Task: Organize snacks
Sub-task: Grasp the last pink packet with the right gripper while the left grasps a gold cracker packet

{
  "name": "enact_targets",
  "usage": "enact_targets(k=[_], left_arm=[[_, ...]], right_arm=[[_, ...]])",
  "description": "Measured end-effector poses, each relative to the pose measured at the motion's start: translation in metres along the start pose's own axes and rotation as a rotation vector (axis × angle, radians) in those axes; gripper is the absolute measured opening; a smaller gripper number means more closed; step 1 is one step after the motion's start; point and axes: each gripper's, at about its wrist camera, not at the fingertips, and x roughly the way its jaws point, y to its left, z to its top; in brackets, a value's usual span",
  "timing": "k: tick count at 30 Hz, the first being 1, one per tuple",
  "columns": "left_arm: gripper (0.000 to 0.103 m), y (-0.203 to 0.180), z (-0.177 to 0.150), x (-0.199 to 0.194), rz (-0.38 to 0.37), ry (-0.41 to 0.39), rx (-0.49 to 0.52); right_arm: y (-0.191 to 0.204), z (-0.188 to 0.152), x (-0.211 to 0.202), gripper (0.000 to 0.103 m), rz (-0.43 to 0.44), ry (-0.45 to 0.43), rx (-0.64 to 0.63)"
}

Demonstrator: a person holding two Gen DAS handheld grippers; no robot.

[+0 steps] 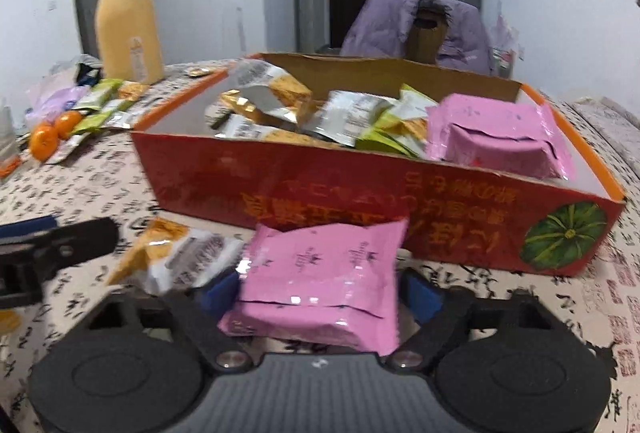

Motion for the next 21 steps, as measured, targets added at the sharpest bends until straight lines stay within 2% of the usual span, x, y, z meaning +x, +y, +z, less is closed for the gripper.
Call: enact_targets(k=[4, 12, 16, 21], left_arm=[[0.103, 0.0, 0.0, 0.0, -0.001, 0.003, -0.001], [0.103, 0.0, -0.001, 0.0, 0.0, 0.004, 0.004], [0.103, -0.004, -0.001, 0.001, 0.015, 0.007, 0.022], [0.103, -0.02, 0.0, 0.003, 0.045, 0.034, 0.097]], right_arm=[[0.002, -0.001, -0.005, 0.067, 0.015, -0.012, -0.007], [-0.016, -0.01, -0.033, 0.066, 0.025, -0.075, 0.052], [-0.033, -0.018, -0.05, 0.066, -0.005, -0.109, 0.082], [-0.056, -0.026, -0.06, 0.066, -0.041, -0.126, 0.132]])
